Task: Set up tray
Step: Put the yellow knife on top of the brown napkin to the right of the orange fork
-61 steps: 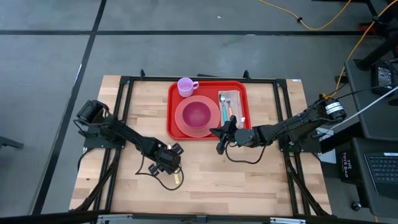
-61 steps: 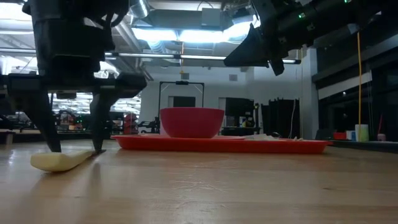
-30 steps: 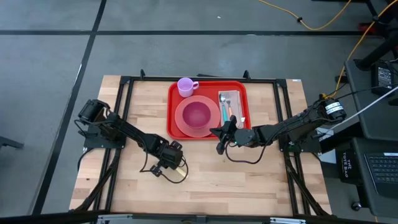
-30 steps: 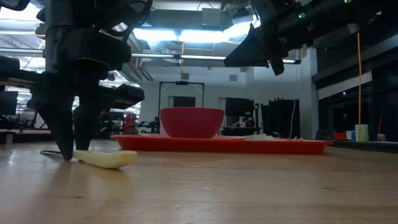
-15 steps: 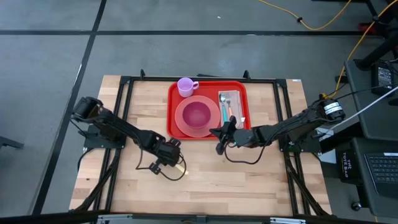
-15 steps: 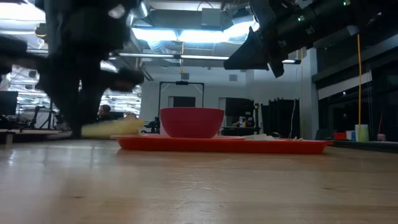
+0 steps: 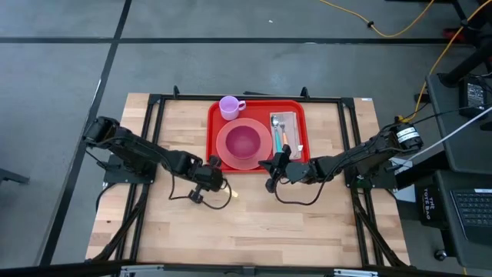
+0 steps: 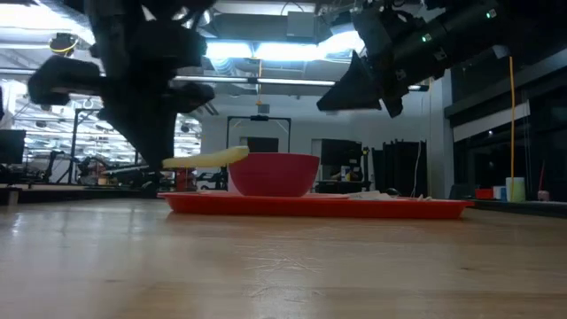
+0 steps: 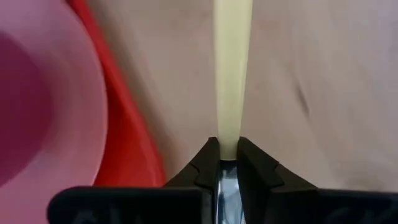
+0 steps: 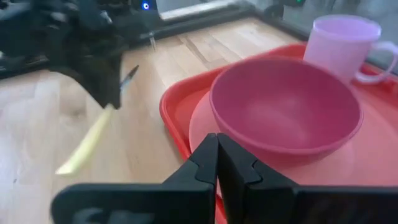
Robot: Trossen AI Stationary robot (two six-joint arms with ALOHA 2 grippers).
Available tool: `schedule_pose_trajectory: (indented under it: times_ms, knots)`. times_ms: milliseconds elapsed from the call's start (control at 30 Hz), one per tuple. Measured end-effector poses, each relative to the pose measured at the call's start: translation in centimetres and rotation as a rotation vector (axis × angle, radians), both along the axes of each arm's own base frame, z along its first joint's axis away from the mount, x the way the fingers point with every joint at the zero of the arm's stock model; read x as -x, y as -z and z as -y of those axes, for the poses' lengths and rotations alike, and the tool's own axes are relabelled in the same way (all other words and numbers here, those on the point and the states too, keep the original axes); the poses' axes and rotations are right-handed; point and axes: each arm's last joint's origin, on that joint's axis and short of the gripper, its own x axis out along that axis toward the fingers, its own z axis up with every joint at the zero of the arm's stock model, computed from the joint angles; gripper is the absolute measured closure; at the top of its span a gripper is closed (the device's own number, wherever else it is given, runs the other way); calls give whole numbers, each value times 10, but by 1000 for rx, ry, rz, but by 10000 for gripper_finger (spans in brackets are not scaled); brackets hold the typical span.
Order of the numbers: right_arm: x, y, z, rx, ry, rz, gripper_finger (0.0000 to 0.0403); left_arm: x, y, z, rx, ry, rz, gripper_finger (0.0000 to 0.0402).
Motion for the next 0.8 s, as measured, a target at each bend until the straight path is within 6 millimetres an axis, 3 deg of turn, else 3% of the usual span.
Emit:
schedule_pose_trajectory:
  times_ms: [300, 467, 667, 800]
  knots:
    - [-1, -4, 0, 190, -77, -42, 392, -18, -27, -29, -16, -148, 46, 377]
    - [-1, -4, 0, 235, -95, -62, 392, -27, -27, -44, -58, -239, -21, 377]
    - [-2, -6, 0, 222, -92, -32, 392, -34, -20, -40, -124, -279, -163, 377]
    - [-4, -10, -2, 215, -162, 9, 392, -44, -15, -31, -140, -233, -168, 377]
